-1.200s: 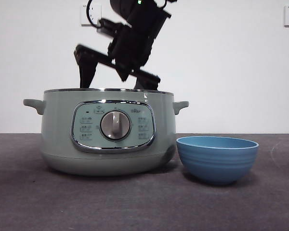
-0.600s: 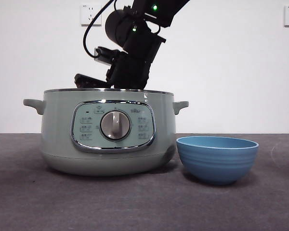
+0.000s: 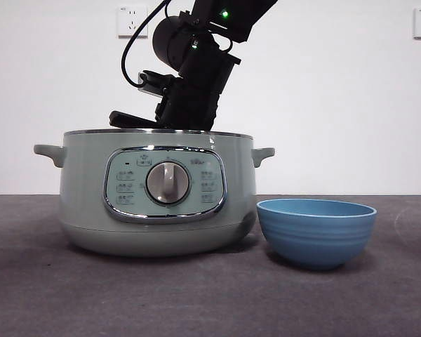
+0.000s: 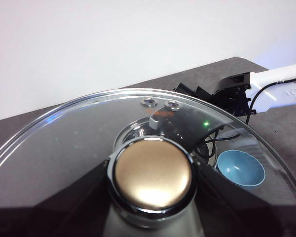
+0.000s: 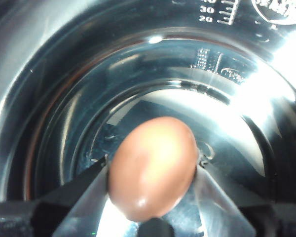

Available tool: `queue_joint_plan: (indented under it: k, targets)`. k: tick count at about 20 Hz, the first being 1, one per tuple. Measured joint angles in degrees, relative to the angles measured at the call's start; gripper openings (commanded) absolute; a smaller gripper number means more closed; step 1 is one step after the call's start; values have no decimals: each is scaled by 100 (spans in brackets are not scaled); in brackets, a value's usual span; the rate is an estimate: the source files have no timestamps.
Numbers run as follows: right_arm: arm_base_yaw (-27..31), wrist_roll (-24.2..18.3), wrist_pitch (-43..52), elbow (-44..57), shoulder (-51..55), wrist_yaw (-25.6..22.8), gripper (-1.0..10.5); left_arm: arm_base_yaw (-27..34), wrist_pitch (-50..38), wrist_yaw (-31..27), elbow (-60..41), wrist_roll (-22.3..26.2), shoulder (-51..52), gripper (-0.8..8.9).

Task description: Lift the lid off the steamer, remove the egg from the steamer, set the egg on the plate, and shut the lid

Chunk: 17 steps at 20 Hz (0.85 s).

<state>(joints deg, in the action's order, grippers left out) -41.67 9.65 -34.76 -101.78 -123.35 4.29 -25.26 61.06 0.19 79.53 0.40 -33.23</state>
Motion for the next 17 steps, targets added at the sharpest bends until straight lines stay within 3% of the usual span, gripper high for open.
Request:
queue_joint_plan:
  k: [2, 7, 10, 13, 17]
  targets:
    - [0, 0, 0, 0, 0, 2, -12, 0, 2, 0, 0, 0, 0, -8]
    - [0, -57, 105, 0, 66, -2, -12, 0, 79, 0, 0, 0, 0, -8]
    - [0, -192, -48, 2, 977, -2, -12, 0, 63, 0, 0, 0, 0, -8]
    - [0, -376, -787, 0, 2247, -103, -12, 0, 57, 24, 0, 0, -2, -8]
    - [2, -656, -2404, 0, 3447, -984, -13, -2, -31, 345, 0, 9, -227, -8]
